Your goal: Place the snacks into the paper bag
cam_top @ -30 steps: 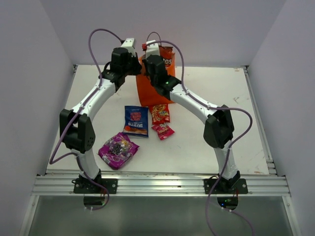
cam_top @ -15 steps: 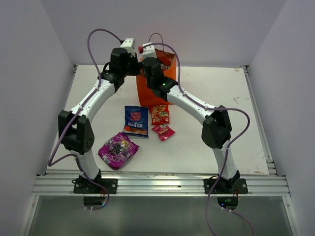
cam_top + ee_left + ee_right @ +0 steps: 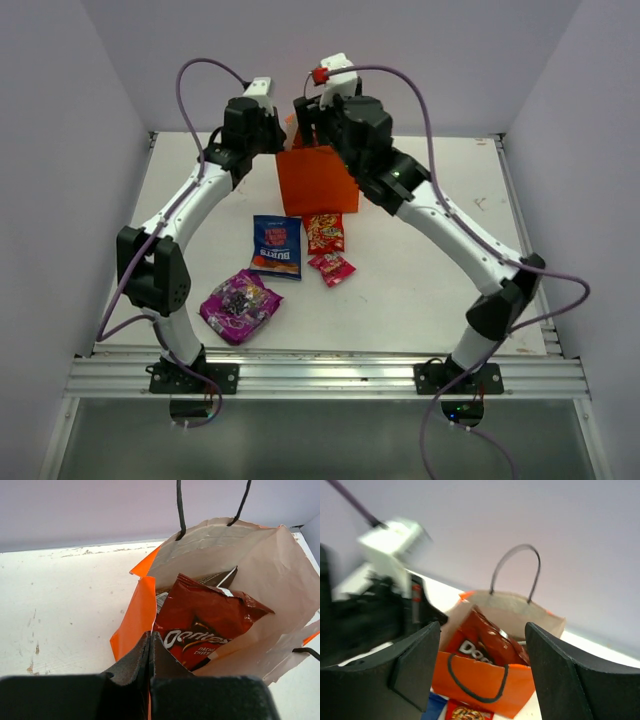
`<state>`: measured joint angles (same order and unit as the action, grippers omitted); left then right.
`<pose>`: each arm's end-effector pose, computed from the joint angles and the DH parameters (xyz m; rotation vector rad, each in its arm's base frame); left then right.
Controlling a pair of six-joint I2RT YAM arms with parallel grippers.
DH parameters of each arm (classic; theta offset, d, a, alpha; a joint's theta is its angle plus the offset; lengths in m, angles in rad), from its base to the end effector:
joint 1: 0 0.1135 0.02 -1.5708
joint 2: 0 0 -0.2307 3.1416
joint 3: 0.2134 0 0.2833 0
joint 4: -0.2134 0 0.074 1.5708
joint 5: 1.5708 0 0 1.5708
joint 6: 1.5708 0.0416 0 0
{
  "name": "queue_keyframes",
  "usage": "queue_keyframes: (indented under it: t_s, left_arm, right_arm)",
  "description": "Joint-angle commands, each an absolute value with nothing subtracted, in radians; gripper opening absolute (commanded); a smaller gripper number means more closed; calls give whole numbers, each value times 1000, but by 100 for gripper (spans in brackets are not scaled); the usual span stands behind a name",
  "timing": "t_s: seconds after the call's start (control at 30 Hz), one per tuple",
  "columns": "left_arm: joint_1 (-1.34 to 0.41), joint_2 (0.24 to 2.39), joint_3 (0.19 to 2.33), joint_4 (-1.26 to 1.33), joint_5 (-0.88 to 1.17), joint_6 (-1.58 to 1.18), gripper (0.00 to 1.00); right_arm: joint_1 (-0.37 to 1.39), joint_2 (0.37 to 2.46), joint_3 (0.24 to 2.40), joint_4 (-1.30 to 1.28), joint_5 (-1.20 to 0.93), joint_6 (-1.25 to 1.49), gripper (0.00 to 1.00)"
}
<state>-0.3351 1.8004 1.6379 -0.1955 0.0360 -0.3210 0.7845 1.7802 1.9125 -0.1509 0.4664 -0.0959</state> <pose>0.4374 -0.1539 0.3121 0.0383 1.9572 -0.4708 0.3286 0.3016 0.4331 -0.3332 1.5546 0.1668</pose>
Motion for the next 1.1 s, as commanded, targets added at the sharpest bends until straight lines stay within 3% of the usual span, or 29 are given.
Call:
queue_keyframes:
  t_s: [0.0, 0.13, 0.3, 0.53, 1.07]
  left_arm:
    - [-337, 1741, 1629, -153, 20, -301, 0]
    - [-337, 1740, 1621, -155, 21, -302, 0]
    - [-337, 1730, 1606, -158, 25, -301, 0]
    - [-337, 1718, 1592, -160, 25, -298, 0]
    - [-337, 1703, 1575, -163, 29, -291, 0]
  right_arm:
    - [796, 1610, 1848, -253, 168, -74, 73]
    - [836, 1592, 1657, -325, -33, -8, 72]
    - [1003, 1632, 1488, -288, -32, 20, 70]
    - [1127, 1767, 1465, -189, -23, 29, 69]
    - [1141, 2006, 1431, -117, -87, 83, 68]
